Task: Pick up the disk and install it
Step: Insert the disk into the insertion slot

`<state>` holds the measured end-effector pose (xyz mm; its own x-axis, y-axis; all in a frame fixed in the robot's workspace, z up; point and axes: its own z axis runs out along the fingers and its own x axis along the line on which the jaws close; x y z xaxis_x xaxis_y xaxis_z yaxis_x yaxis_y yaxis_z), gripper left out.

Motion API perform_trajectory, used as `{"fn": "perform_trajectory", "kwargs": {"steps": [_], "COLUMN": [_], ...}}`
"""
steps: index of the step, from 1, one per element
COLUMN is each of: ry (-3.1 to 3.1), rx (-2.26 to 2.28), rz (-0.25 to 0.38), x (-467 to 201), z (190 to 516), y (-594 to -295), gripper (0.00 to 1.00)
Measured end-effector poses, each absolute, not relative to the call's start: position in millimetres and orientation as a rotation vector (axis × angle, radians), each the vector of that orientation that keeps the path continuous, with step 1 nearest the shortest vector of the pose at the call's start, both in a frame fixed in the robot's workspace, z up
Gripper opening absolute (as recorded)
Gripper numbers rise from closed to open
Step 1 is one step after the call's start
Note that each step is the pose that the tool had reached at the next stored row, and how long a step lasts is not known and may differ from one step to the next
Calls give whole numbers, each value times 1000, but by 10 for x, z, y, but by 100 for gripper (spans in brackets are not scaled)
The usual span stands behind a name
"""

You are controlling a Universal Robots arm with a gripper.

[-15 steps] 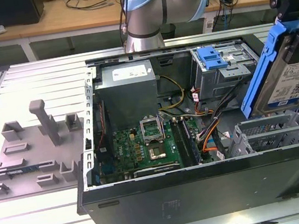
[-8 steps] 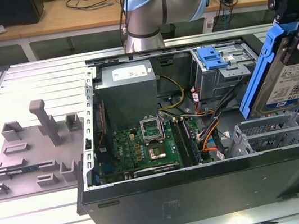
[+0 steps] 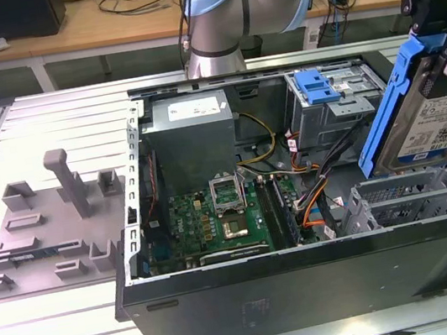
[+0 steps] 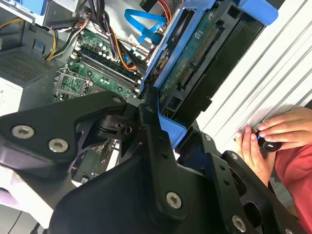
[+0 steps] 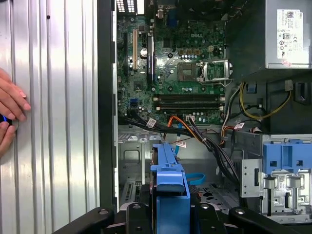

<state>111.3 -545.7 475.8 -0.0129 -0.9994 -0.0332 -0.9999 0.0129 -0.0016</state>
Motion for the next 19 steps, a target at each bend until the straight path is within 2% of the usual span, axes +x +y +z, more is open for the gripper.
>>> {"fn": "perform_trajectory", "kwargs": {"steps": [19], "ry": [2219], "rx": [-2188], "rz": [35], "x": [1124], "z": [4708], "y": [-5500], "gripper": [36]}}
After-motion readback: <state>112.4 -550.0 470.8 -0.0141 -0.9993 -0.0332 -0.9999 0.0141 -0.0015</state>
